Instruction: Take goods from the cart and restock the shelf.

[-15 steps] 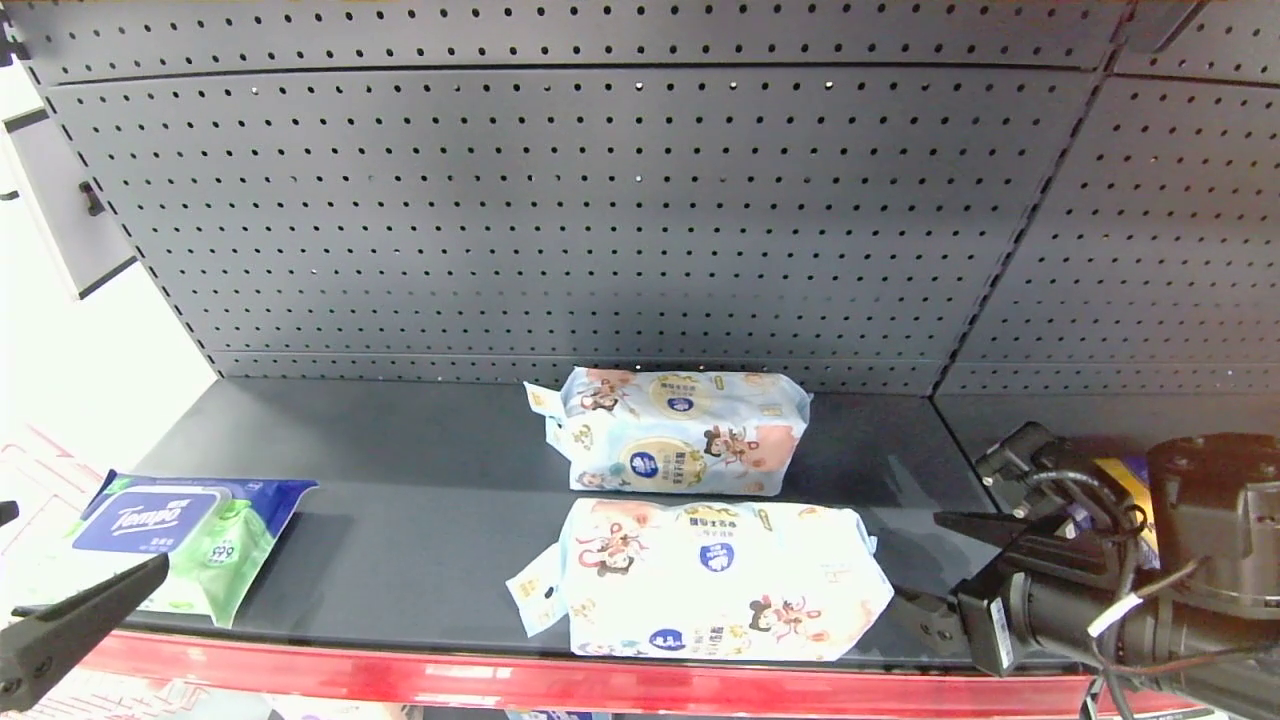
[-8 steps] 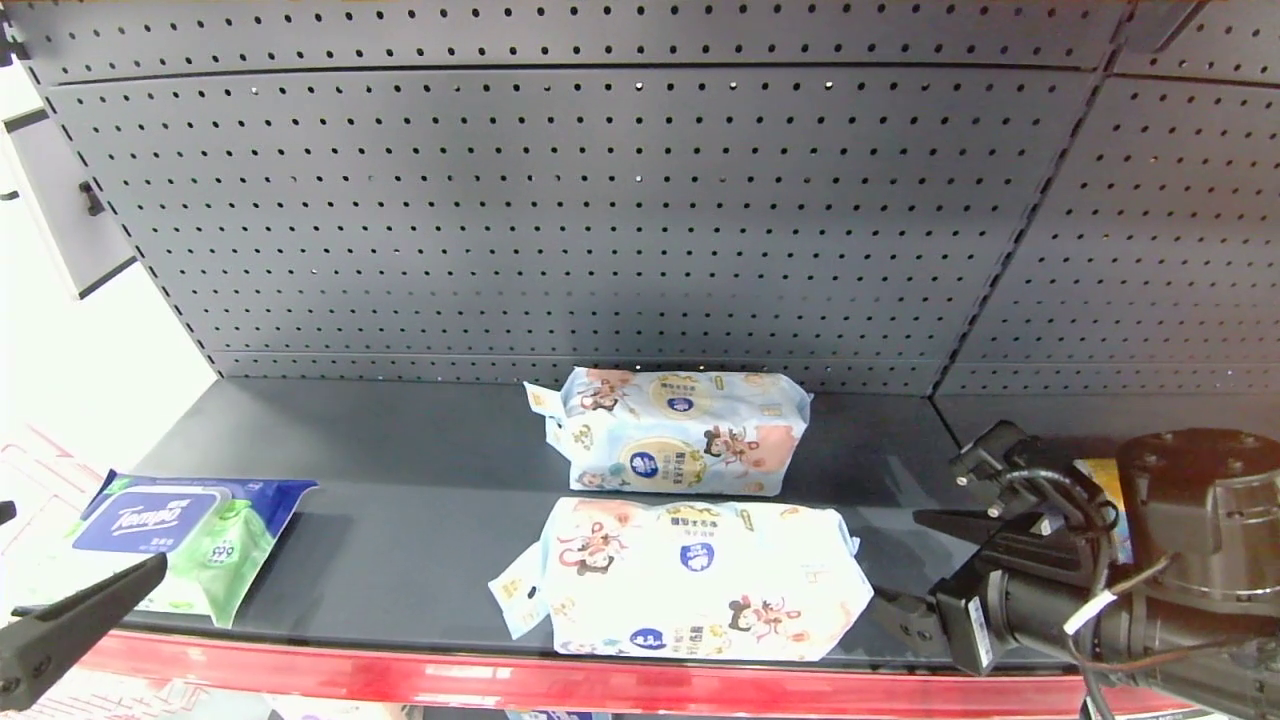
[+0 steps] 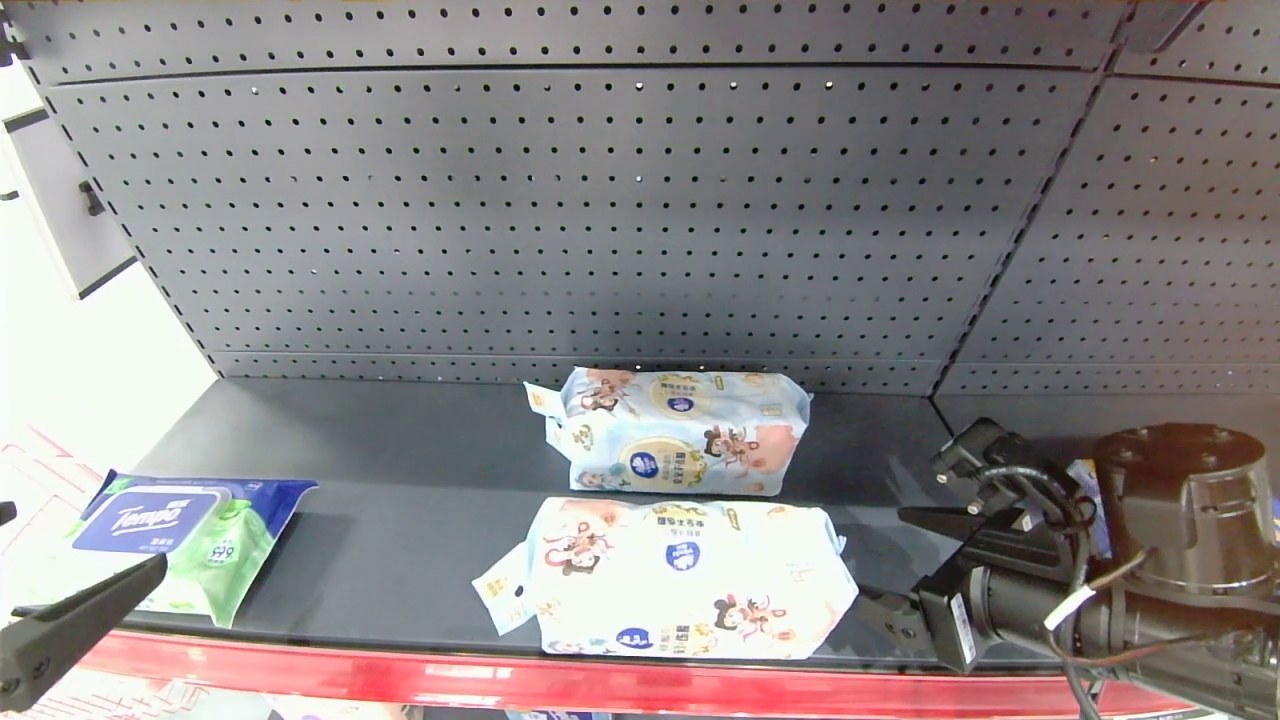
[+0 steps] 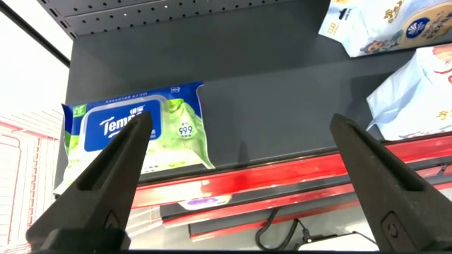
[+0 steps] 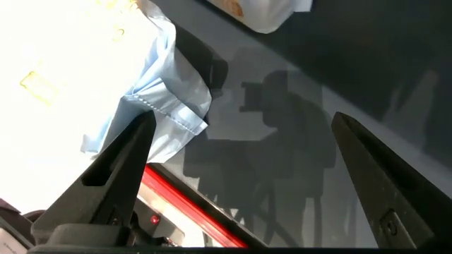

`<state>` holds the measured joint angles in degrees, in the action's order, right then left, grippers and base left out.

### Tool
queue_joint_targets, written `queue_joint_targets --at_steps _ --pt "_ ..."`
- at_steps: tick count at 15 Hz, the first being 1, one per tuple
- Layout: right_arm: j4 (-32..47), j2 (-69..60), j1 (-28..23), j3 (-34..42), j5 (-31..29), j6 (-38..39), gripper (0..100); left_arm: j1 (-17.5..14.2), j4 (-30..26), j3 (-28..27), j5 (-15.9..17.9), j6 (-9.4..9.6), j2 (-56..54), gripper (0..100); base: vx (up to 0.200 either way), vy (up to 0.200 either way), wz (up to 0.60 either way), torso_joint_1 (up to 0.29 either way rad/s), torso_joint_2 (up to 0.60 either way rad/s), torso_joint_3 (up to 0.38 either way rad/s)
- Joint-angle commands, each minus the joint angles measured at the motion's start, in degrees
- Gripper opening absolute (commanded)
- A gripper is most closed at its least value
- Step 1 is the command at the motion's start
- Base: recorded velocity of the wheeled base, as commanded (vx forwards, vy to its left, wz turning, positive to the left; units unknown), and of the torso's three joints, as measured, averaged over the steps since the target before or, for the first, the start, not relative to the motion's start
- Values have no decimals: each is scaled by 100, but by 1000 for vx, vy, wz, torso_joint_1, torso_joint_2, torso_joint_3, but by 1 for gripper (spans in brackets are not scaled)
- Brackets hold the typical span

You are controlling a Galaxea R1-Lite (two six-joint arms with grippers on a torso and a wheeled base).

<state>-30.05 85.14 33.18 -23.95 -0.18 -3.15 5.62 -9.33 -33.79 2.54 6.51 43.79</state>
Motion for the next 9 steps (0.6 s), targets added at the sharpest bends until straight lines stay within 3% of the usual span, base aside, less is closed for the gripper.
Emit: queue_joint_targets --at_steps 1,6,9 --pt "-1 47 57 -4 1 -2 100 1 1 4 1 -1 -11 100 0 0 0 0 0 0" --pt "-10 -68 -5 137 -17 7 100 1 1 4 1 8 -19 100 0 0 0 0 0 0" --pt "-1 -753 -198 515 -412 -2 100 1 -8 136 1 8 -125 100 0 0 0 0 0 0"
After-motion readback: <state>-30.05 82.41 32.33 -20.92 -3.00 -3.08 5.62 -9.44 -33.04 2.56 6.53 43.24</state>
